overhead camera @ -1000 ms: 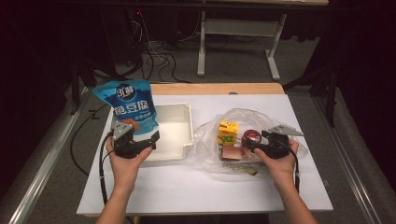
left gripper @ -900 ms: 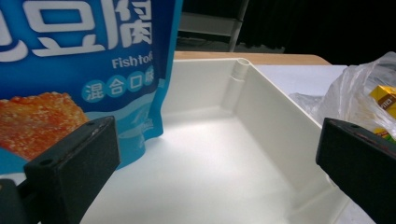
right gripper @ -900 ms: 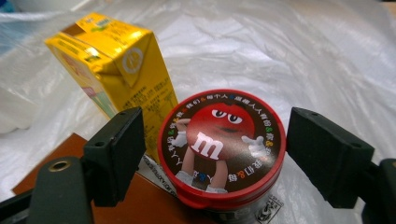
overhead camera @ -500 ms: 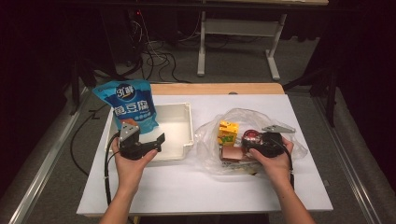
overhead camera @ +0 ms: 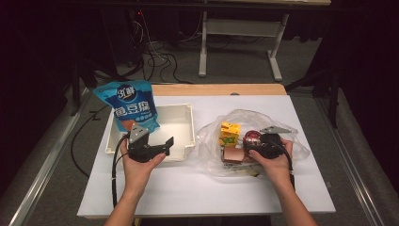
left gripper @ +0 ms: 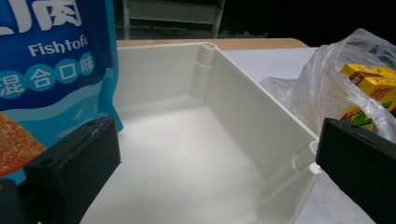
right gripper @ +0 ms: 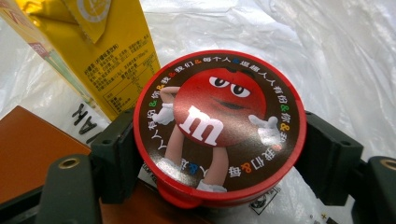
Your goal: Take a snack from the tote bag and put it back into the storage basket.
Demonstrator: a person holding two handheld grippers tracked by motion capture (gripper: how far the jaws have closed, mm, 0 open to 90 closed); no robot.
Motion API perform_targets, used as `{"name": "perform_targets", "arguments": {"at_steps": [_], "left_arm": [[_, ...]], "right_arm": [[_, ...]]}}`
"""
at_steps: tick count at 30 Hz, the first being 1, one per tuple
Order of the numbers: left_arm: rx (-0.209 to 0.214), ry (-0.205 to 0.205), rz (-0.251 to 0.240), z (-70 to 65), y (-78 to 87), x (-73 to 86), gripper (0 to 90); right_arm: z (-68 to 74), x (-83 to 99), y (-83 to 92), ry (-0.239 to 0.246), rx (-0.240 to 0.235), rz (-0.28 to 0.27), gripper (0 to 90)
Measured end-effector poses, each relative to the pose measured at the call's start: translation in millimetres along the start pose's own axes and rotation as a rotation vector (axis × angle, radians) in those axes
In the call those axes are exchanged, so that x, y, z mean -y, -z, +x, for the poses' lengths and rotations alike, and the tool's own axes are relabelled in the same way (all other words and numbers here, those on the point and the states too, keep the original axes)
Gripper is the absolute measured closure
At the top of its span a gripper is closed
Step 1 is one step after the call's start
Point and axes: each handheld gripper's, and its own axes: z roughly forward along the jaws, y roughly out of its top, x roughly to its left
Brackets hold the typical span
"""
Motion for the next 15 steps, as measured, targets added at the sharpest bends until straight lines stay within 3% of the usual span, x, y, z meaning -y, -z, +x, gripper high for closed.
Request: {"name": "perform_targets", "arguments": {"at_steps": [3, 8, 15], "left_arm": [[0.007, -0.008, 0.005, -3.6, -1.3, -0.3, 0.4], [0.019, -0.022, 0.008, -8.4, -3.5, -1.3, 0.3], [0.033, -0.032, 0.013, -15.3, -8.8, -0.2, 0.4]], "right_arm": [[1.7, 0.2, 0.6, 0.015, 0.011, -0.007, 25.9], [-0.3, -1.5, 4.8, -0.015, -0.016, -0.041, 26.2], [-1.1, -8.0, 15.1, -0.020, -0.031, -0.059, 26.2]]}}
